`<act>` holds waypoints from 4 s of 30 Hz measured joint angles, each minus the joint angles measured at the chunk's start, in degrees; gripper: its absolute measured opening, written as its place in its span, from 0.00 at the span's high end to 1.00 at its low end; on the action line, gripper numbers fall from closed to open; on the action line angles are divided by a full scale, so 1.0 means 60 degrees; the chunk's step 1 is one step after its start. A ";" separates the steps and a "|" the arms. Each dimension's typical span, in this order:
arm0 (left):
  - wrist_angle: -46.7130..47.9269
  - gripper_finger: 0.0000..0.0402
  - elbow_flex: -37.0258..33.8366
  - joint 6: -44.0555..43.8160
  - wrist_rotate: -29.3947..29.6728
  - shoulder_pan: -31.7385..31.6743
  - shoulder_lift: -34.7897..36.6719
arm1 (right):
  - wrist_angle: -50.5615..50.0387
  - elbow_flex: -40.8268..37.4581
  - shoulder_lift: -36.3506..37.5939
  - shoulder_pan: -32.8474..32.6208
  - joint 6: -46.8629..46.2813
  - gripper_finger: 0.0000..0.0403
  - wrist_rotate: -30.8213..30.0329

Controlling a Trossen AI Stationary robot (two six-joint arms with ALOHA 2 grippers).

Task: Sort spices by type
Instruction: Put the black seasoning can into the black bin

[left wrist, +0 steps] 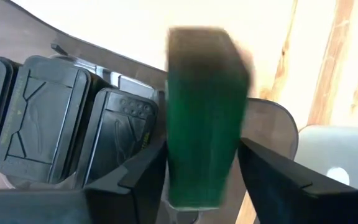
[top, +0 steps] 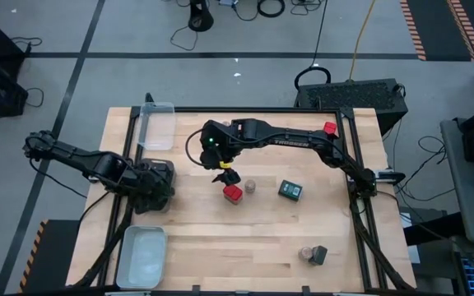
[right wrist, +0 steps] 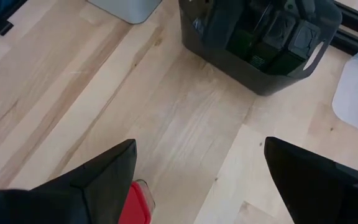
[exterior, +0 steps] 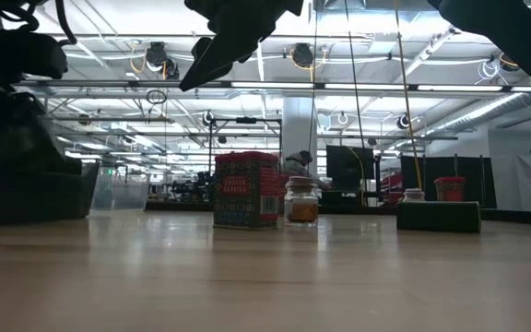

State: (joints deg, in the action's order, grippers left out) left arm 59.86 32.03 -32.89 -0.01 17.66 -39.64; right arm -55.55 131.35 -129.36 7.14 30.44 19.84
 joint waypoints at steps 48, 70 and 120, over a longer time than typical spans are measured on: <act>0.3341 0.98 0.1807 -0.0974 -0.1467 -0.0001 -0.1861 | 0.0040 0.0000 0.0000 0.0087 -0.0127 0.16 -0.0094; 0.3576 0.99 0.1581 -0.1208 -0.2088 0.0002 -0.3144 | -0.0004 0.0000 0.0000 0.0087 -0.0127 0.16 -0.0080; 0.3500 1.00 0.2031 -0.0141 0.0039 -0.0005 -0.3144 | 0.0184 0.0003 0.0004 0.0084 -0.0256 0.16 -0.0763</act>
State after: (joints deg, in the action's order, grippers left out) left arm 80.86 44.22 -33.74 0.23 17.63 -58.50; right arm -54.44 131.37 -129.34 7.64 28.90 15.26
